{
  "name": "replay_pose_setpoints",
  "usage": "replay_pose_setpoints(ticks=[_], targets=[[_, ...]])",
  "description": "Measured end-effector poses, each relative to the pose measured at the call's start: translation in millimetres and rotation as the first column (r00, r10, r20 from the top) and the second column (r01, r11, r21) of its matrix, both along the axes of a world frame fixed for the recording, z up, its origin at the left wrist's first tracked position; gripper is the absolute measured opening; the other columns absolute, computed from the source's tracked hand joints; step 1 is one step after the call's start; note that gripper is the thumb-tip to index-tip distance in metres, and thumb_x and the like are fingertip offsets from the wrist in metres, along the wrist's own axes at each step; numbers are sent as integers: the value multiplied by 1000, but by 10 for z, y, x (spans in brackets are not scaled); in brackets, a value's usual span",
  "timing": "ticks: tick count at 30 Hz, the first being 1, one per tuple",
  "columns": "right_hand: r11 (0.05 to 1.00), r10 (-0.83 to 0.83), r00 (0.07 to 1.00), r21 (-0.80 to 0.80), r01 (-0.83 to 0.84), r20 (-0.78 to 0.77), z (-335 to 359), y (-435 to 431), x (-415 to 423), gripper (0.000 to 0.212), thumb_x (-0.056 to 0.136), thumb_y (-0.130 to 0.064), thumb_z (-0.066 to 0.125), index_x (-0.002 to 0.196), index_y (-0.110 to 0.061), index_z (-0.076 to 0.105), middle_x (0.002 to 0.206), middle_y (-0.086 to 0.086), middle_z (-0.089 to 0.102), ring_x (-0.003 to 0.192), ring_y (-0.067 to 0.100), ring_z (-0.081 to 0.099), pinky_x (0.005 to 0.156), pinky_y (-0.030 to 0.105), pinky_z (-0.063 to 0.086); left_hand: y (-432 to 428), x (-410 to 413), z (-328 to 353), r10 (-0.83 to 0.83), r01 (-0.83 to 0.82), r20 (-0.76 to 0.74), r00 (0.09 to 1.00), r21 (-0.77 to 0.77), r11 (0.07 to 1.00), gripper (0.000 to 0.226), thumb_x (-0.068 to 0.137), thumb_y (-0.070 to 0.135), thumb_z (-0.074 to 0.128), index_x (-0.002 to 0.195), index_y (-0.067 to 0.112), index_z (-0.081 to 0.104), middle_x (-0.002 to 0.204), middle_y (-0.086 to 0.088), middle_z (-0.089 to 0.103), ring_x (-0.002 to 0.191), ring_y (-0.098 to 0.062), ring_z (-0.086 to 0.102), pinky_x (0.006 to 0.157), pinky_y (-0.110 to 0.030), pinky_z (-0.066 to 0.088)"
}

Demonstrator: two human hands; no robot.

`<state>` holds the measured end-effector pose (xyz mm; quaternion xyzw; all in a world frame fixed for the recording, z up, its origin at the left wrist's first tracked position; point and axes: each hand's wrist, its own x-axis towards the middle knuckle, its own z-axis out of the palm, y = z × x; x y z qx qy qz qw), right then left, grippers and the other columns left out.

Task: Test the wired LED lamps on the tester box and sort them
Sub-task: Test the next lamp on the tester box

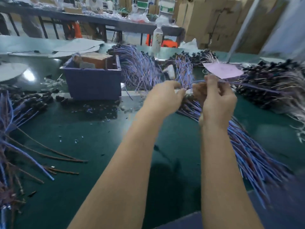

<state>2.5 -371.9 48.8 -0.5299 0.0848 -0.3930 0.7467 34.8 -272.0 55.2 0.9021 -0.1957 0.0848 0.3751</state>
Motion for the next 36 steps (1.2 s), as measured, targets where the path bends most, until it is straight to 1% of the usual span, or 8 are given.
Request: replay_pose_setpoints(ticks=[5,9,12,15,20,25,32,36], targets=[[872,-62,993,490,4,102,-185,-440,-77,22,95,-11,54,73,-7,56,51,-3,64,49,9,64,54,19,56,-754,38,-240,-249,190,-240,938,-243,951,29,99,16,43,105,-2,65,93,-22,66,83,-32,62,74,-30,50],[778,-101,995,623,72,12,-465,-734,-123,25,97,-13,50,74,-6,57,50,0,64,46,8,62,50,16,53,-1222,122,-442,-136,85,-211,968,-232,969,28,97,18,44,103,3,68,103,-19,68,101,-34,60,81,-33,45],[753,58,985,655,64,-163,-681,-856,-104,35,102,-23,41,77,-4,57,52,5,63,47,11,62,46,19,53,-1454,177,-613,-46,16,-151,987,-196,980,24,94,14,47,107,9,68,110,-13,68,105,-30,59,85,-31,43],[841,214,913,541,8,-347,-795,-913,-76,37,102,-19,36,78,-4,60,63,6,66,55,14,62,48,20,52,-1562,284,-852,-22,0,-189,982,-113,994,24,93,13,49,111,15,65,112,-11,66,106,-30,59,85,-31,43],[880,174,906,474,33,-386,-811,-880,16,26,98,-8,42,78,-6,58,70,7,65,61,15,63,52,21,53,-1618,463,-1046,12,-17,-207,978,-20,1000,23,92,20,53,113,13,56,109,-13,64,104,-33,58,81,-34,43],[906,176,900,424,11,-399,-793,-810,76,22,97,-8,41,85,-7,59,61,1,67,57,12,62,55,23,53,-1492,503,-986,-10,-71,-280,960,-278,958,13,88,20,57,98,14,60,96,-4,64,95,-23,60,71,-24,37],[967,248,877,153,-202,-411,-648,-45,319,21,91,1,44,89,-7,63,68,3,62,50,6,59,43,13,43,-583,379,-614,123,-218,-187,975,-671,709,9,92,13,51,87,18,57,81,1,62,80,-18,60,80,-34,52],[889,374,801,-66,-453,-467,-634,739,464,16,91,-1,48,101,-1,61,81,10,66,69,17,62,70,31,55,335,262,-472,383,-340,-174,907,-838,427,16,91,4,47,90,19,54,84,1,62,75,-14,58,75,-31,51]])
